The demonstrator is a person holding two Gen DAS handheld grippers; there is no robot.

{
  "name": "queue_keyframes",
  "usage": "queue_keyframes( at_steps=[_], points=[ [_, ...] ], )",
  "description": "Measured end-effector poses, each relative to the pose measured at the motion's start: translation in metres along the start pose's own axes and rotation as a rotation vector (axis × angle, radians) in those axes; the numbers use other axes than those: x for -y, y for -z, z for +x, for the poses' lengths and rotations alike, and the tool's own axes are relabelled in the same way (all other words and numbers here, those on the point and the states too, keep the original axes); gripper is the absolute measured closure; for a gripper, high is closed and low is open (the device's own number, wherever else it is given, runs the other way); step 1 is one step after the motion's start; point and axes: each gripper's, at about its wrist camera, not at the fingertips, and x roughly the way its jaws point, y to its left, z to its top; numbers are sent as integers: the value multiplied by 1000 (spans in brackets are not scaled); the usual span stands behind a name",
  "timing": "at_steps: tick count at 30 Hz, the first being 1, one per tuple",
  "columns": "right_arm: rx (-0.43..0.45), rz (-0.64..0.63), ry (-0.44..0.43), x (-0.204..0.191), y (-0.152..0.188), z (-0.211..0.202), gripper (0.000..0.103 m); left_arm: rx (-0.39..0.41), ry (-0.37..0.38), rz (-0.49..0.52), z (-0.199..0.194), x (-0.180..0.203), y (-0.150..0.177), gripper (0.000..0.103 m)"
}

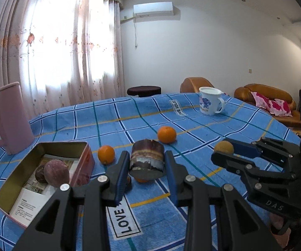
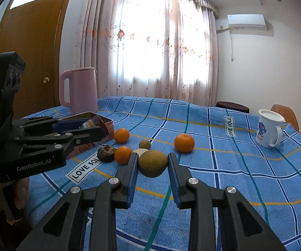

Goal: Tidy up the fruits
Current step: 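Lift and carry the jar with the left tool while the right tool carries the kiwi toward the tin, then release the jar into the tin with the left tool while the right tool releases the kiwi there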

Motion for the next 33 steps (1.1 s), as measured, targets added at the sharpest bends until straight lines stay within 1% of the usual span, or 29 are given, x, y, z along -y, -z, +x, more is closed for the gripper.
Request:
queue_keyframes(
  at_steps=[7, 11, 16, 19, 25, 30, 33],
  points=[
    [-12, 37, -1, 4, -8, 4, 73, 26, -29, -10, -7, -9, -4, 68],
    [-1, 13, -8, -2, -17, 2, 73, 39, -48, -20, -11, -19, -7, 68],
    [7, 5, -35, -9, -33, 5, 73, 47, -63, -44, -16, -33, -7, 68],
    [3, 9, -61, -12, -45, 10, 73, 53, -86, -72, -21, -48, -9, 68],
    [-2, -31, -134, -39, -70, 28, 73, 41, -157, -145, -26, -90, -9, 68],
    [-30, -91, -198, -76, -82, 53, 73, 9, -213, -197, -25, -126, -3, 68],
    [-53, -126, -234, -100, -86, 71, 73, -12, -233, -216, -25, -142, 1, 68]
  ],
)
